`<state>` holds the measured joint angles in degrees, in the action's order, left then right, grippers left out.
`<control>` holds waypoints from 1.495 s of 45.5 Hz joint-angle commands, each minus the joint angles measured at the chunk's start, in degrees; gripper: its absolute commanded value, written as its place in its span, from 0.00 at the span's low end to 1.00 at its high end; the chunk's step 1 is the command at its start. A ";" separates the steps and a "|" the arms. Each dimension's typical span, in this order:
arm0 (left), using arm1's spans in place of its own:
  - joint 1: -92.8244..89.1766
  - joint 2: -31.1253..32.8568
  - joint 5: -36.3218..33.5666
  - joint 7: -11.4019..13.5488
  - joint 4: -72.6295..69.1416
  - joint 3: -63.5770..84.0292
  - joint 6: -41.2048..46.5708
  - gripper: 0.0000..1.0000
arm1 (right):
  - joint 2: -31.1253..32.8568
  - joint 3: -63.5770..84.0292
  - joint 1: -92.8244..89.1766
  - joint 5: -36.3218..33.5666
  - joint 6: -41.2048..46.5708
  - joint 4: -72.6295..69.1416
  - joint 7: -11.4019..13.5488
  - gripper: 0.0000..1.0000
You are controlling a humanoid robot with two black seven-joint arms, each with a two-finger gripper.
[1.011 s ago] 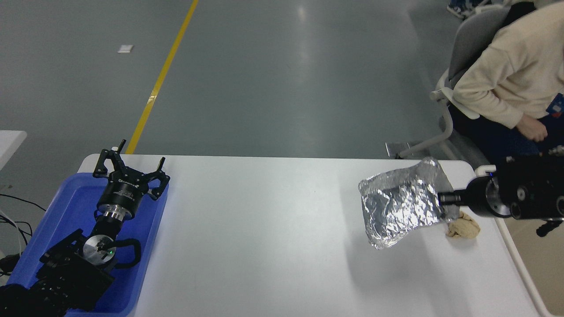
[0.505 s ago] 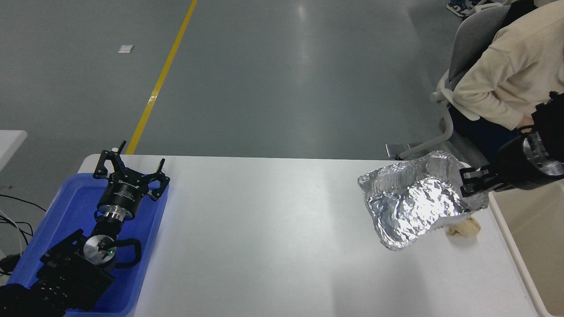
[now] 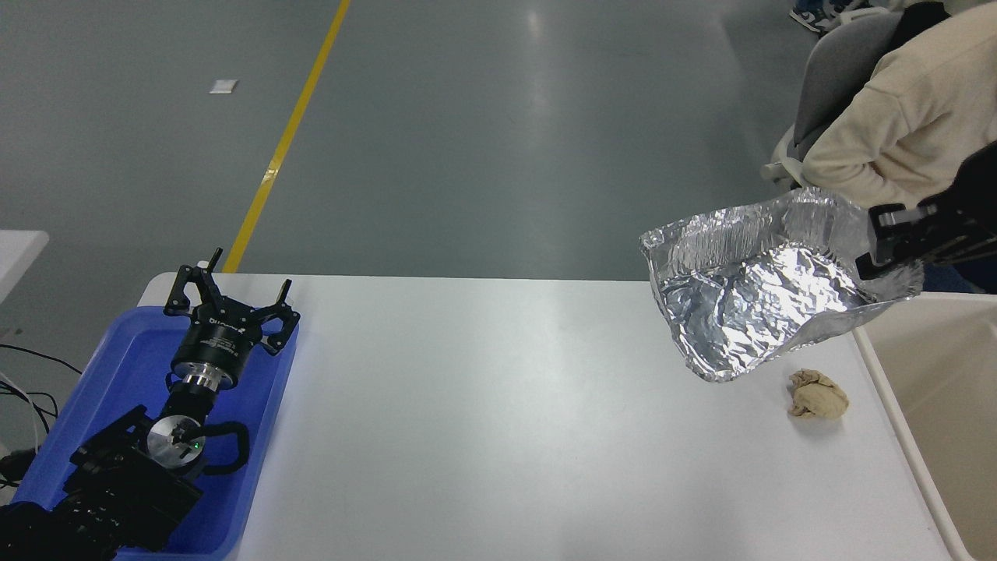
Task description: Pick up foil plate and place in dustbin
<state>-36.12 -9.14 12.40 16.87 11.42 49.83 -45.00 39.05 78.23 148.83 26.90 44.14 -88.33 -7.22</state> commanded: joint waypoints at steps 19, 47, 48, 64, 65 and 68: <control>0.00 0.00 0.08 0.00 0.00 0.09 0.00 1.00 | 14.56 1.06 -29.28 -2.46 0.86 32.14 0.10 0.00; 0.00 0.00 0.08 0.00 0.00 0.09 0.00 1.00 | 10.79 -40.78 -94.67 -6.42 -9.85 75.13 0.45 0.00; 0.00 0.00 0.08 0.00 0.00 0.09 0.00 1.00 | 10.09 -40.96 -96.08 -6.42 -10.91 76.01 0.45 0.00; 0.00 0.00 0.08 0.00 0.00 0.09 0.00 1.00 | 0.42 -53.52 -115.34 -12.92 -33.05 86.04 0.54 0.00; 0.00 0.00 0.17 0.00 0.00 0.09 0.00 1.00 | -0.02 -54.31 -116.04 -13.18 -34.55 86.21 0.54 0.00; 0.00 0.00 0.17 0.00 0.00 0.09 0.00 1.00 | -1.34 -55.81 -117.80 -13.27 -38.94 86.39 0.54 0.00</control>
<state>-36.12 -9.14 12.53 16.88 11.42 49.92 -45.00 43.30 30.90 42.49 17.06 19.78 -7.30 -6.70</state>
